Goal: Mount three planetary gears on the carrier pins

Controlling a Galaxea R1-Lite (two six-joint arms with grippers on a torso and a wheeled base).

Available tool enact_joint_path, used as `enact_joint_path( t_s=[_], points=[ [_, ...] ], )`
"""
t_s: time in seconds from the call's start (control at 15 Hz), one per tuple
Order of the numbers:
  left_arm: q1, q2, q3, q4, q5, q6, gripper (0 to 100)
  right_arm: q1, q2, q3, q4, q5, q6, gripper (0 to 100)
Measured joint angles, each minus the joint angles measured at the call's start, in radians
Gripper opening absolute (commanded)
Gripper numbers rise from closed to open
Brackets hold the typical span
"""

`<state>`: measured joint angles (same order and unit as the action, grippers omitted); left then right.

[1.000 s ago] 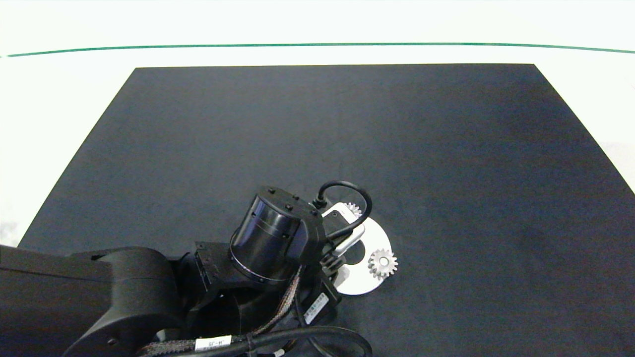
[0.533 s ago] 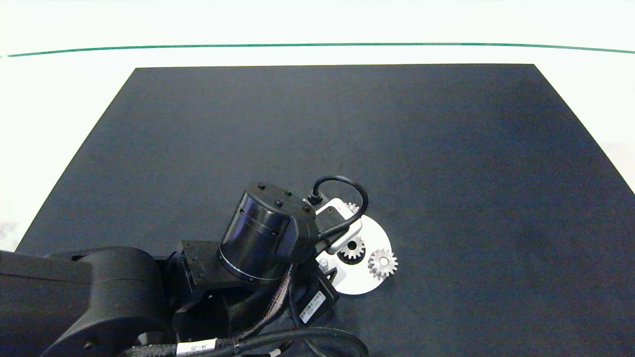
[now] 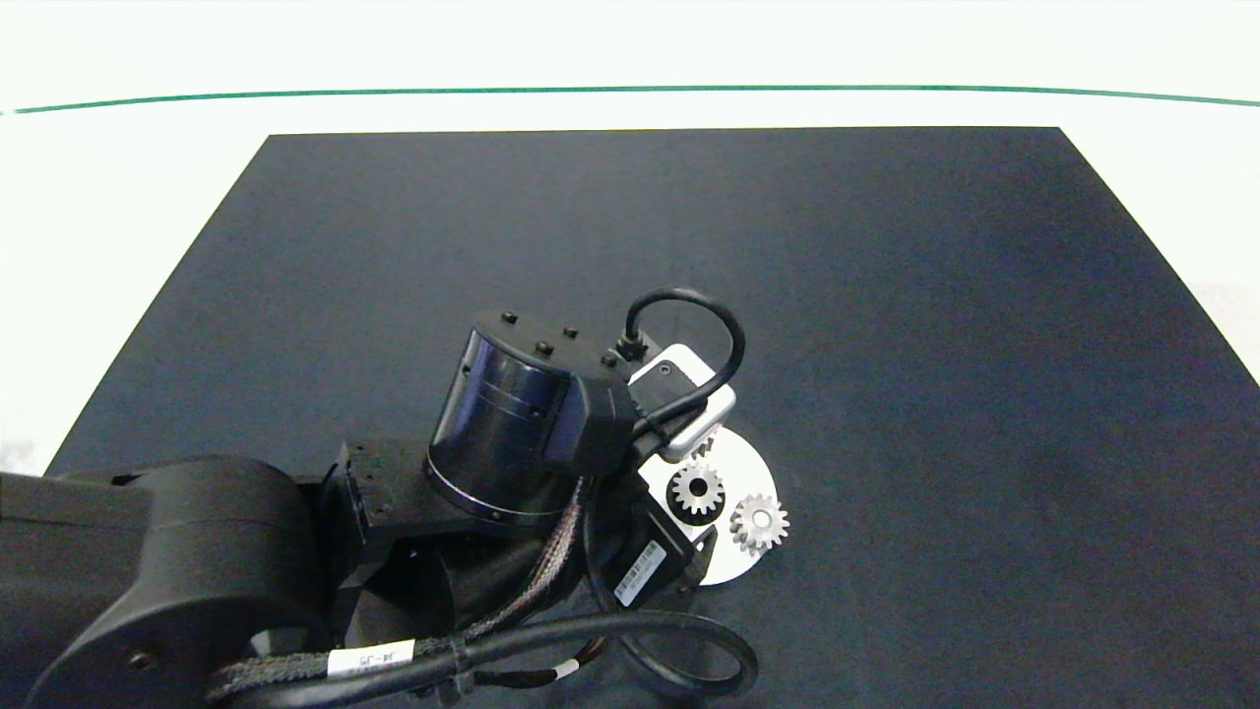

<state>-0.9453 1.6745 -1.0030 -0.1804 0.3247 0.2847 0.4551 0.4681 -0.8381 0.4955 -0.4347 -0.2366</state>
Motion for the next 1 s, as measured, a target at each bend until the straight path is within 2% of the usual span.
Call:
enact_joint_path(
  t_s=[0.67,1.0],
  points=[
    [0.001,0.117,-0.093,-0.002,0.000,0.001,100,0.002,-0.002,-0.010,0.000,0.000,-0.001,100],
    [0.006,0.134,-0.106,0.003,0.000,0.014,91,0.006,-0.006,-0.009,0.000,0.000,0.000,100]
  ],
)
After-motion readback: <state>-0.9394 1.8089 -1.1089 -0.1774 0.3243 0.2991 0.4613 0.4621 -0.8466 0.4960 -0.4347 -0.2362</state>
